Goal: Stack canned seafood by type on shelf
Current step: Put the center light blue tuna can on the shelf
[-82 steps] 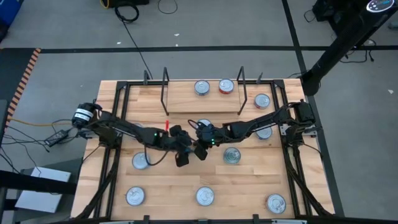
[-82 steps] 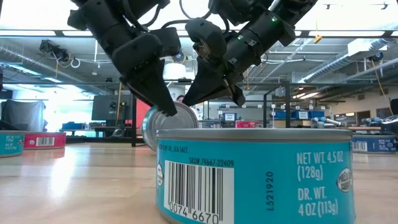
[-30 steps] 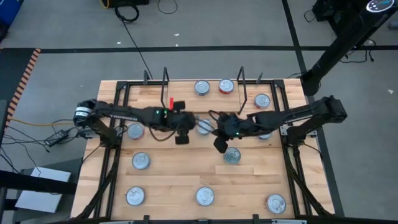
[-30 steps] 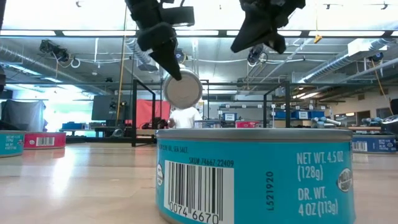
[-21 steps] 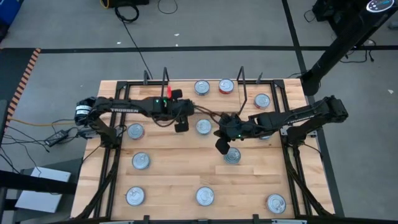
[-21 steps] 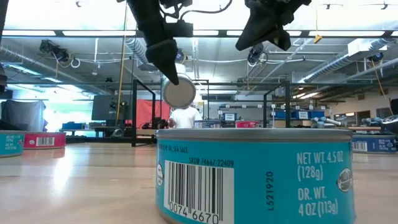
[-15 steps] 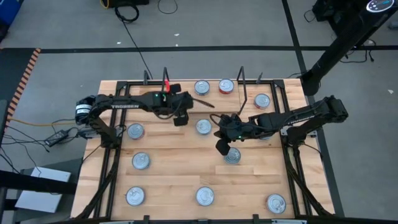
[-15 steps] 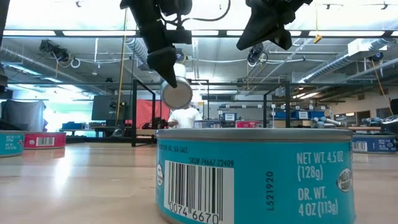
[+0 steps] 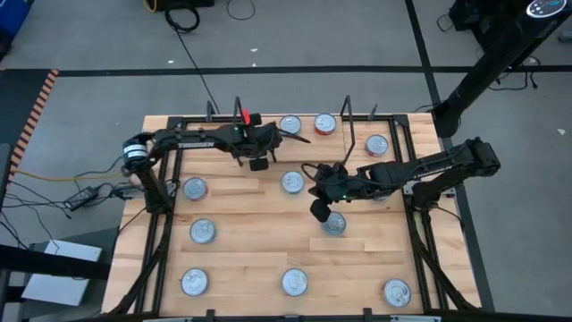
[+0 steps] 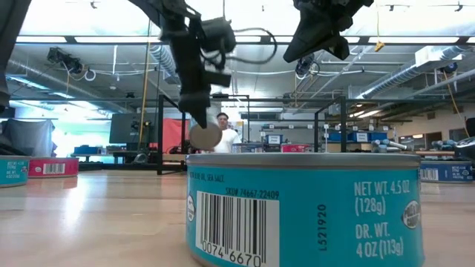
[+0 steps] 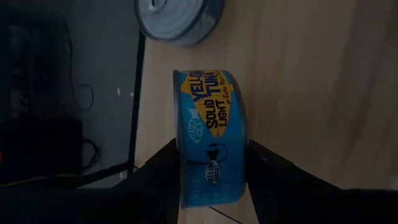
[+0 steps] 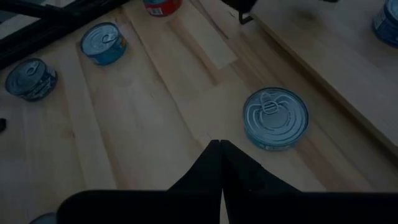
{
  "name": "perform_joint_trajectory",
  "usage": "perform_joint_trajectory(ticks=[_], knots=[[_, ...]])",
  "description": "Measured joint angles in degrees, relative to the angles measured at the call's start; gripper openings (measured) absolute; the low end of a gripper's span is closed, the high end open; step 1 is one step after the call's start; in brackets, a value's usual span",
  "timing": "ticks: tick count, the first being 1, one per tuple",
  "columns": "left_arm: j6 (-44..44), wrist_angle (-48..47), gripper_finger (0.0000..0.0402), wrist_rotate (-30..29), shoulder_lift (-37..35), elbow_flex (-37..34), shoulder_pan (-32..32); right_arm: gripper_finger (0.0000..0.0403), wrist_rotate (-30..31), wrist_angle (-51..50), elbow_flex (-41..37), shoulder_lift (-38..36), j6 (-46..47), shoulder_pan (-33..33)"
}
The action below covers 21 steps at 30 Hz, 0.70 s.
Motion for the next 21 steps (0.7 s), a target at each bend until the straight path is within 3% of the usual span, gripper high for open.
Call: perform_joint_trajectory(ticks=[8,21], knots=[[-0.2,1.1,0.0148,-6.3,4.7,0.0,0.6,0.0011,0.0,-0.4,0.0,0.0,0.0,0.0],[-0.1,4.9,0.0193,-0.5,4.9,-0.1,3.2,0.0011,0.0,-0.4,0.0,0.0,0.1,0.0]])
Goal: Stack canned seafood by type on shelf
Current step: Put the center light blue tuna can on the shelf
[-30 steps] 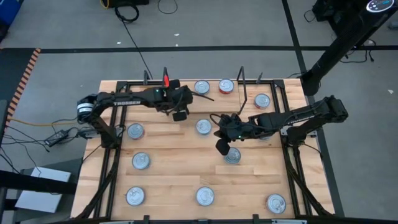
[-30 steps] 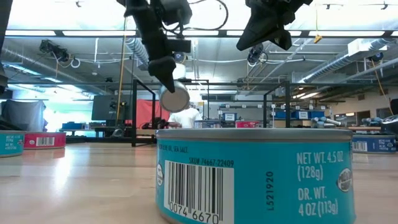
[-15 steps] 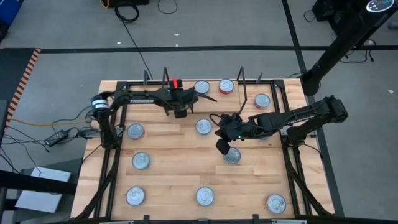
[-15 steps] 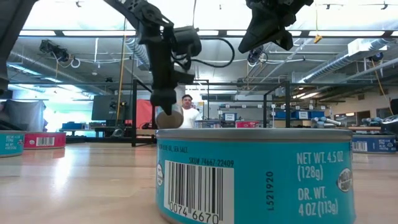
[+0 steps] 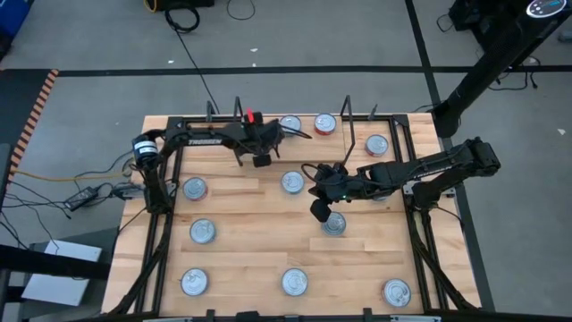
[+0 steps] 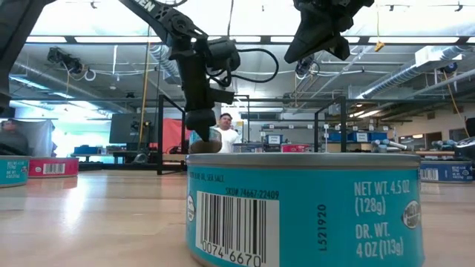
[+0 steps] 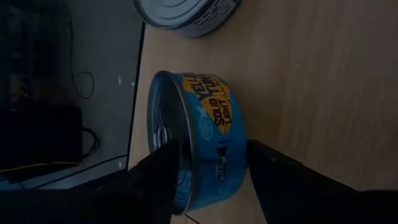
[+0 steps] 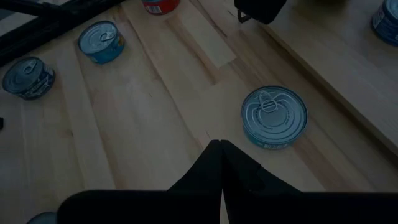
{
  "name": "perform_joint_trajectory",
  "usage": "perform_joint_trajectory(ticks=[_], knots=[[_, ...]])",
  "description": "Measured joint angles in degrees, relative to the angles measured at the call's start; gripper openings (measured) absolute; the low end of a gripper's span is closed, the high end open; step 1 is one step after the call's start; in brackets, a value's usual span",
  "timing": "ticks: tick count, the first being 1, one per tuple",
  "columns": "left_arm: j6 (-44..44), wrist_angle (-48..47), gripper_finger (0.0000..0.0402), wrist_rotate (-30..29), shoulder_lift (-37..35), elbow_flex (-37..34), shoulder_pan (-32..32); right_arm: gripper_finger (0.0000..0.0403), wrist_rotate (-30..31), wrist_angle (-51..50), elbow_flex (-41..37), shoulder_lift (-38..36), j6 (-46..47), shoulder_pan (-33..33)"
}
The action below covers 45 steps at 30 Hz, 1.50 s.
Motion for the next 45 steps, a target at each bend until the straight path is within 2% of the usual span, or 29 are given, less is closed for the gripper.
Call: perform_joint_trajectory(ticks=[16,20,23,27,34,37,45], knots=[[-0.3,2.6,0.0193,6.4,0.0,0.0,3.9,0.0011,0.0,0.0,0.0,0.0,0.0,0.0],[-5.1,1.1,0.0162,11.7,0.0,0.7,5.2,0.0011,0.0,0.0,0.0,0.0,0.0,0.0],[-7.5,0.4,0.0126,13.3,0.0,1.6,6.0,0.0011,0.0,0.0,0.0,0.0,0.0,0.0],[-7.7,-0.7,0.0079,14.1,0.0,3.5,6.8,0.0011,-0.2,0.0,0.0,0.0,0.9,0.0],[-7.6,-1.8,0.0018,20.1,0.0,4.1,7.0,0.0011,-0.3,0.0,0.0,0.0,0.9,0.0],[-7.4,-2.9,0.0005,21.3,0.0,4.1,7.0,0.0011,-0.3,0.0,0.0,0.0,0.9,0.0],[-5.9,-2.4,0.0004,22.0,0.6,4.1,7.4,0.0011,-0.3,0.0,0.0,0.0,0.9,0.0]])
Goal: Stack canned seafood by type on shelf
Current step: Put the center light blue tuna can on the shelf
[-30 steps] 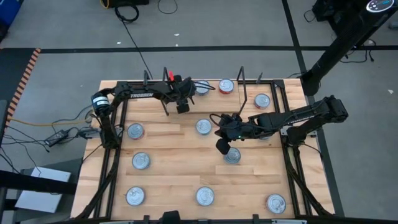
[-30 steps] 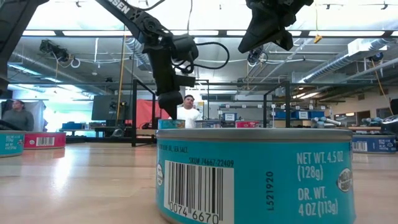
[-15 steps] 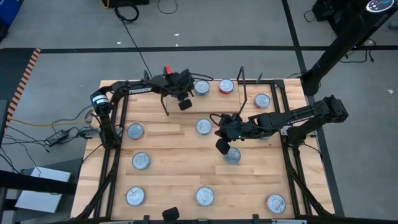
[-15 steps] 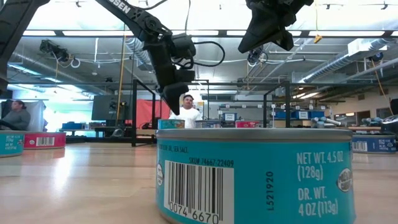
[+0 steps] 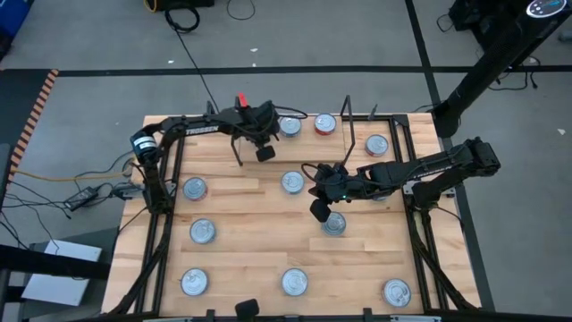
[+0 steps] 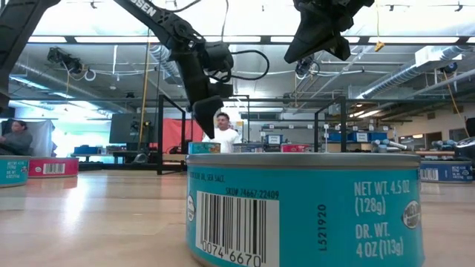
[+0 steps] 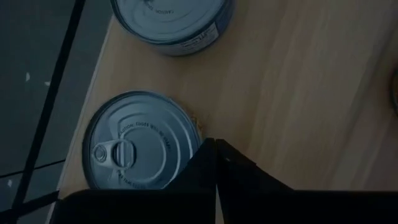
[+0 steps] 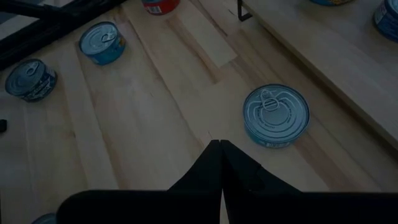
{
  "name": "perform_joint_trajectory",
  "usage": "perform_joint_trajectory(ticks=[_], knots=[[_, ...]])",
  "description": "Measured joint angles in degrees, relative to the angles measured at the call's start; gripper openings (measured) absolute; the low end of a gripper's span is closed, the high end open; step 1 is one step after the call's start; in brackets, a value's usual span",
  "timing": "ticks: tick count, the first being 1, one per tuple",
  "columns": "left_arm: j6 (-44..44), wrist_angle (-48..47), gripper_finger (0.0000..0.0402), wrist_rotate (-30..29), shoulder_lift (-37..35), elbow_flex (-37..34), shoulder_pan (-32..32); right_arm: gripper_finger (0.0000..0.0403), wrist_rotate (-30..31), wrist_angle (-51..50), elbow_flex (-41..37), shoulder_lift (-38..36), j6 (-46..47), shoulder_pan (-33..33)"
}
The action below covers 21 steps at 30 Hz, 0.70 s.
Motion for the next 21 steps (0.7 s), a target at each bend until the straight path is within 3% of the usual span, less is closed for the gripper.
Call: perform_joint_trajectory(ticks=[8,21], knots=[[0.1,2.1,0.0003,-0.4,3.9,0.0,0.3,0.0011,0.0,0.0,0.0,0.0,0.0,0.0],[0.9,4.7,0.0003,-2.3,4.1,0.0,1.9,0.0011,0.0,0.0,0.0,0.0,0.0,0.0]])
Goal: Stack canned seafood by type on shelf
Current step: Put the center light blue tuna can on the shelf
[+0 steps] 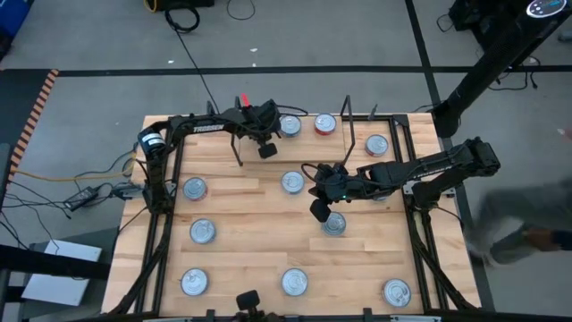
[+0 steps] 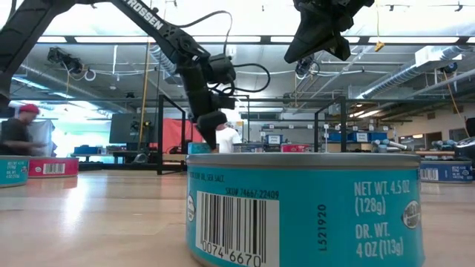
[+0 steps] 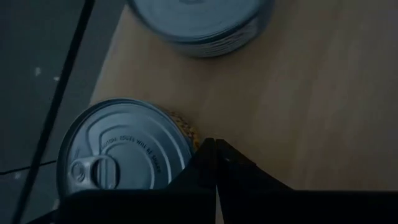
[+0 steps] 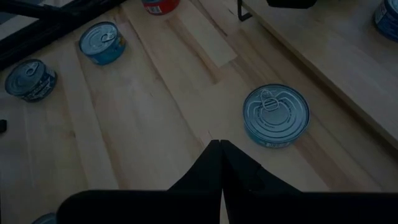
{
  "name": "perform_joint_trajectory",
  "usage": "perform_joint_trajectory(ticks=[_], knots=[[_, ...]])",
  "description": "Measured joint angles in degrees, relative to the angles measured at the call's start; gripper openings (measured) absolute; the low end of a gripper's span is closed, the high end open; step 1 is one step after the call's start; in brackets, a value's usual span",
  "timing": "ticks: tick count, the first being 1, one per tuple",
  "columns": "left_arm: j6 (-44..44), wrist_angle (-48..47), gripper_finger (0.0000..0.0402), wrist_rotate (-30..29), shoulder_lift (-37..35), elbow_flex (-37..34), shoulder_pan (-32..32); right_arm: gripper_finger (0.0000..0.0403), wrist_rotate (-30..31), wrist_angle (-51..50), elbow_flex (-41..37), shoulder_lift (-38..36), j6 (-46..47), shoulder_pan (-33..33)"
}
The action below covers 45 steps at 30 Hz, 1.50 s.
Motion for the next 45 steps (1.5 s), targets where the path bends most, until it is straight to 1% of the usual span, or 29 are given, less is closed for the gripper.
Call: perform_joint_trajectory(ticks=[2,8,13,15,21,25,32,36,45], knots=[[0.3,-0.1,0.0003,-1.3,0.0,0.0,0.5,0.0011,0.0,0.0,0.0,0.0,0.0,0.0],[0.2,-0.6,0.0002,-1.5,0.0,0.0,1.5,0.0011,0.0,0.0,0.0,0.0,0.0,0.0],[0.1,-3.7,0.0002,-1.5,0.0,0.7,1.0,0.0011,0.0,0.0,0.0,0.0,0.0,0.0],[-1.2,-4.7,0.0002,-1.6,0.0,2.0,0.7,0.0011,0.0,0.0,0.0,0.0,-0.1,-0.1],[-8.8,-8.2,0.0002,-2.3,0.0,8.4,1.4,0.0011,0.0,0.0,0.0,0.0,-0.1,-0.2],[-10.3,-8.3,0.0002,-4.4,-0.1,11.0,3.2,0.0011,0.0,0.0,0.0,0.0,-0.1,-0.2],[-10.1,-11.3,0.0002,-2.7,0.9,11.2,6.1,0.0011,0.0,0.0,0.0,0.0,-0.1,-0.2],[-9.0,-13.3,0.0002,-3.4,2.3,11.5,6.0,0.0011,0.0,0.0,0.0,0.0,-0.1,-0.2],[-8.5,-13.4,0.0002,-3.6,2.7,11.4,5.1,0.0011,0.0,0.0,0.0,0.0,-0.1,-0.2]])
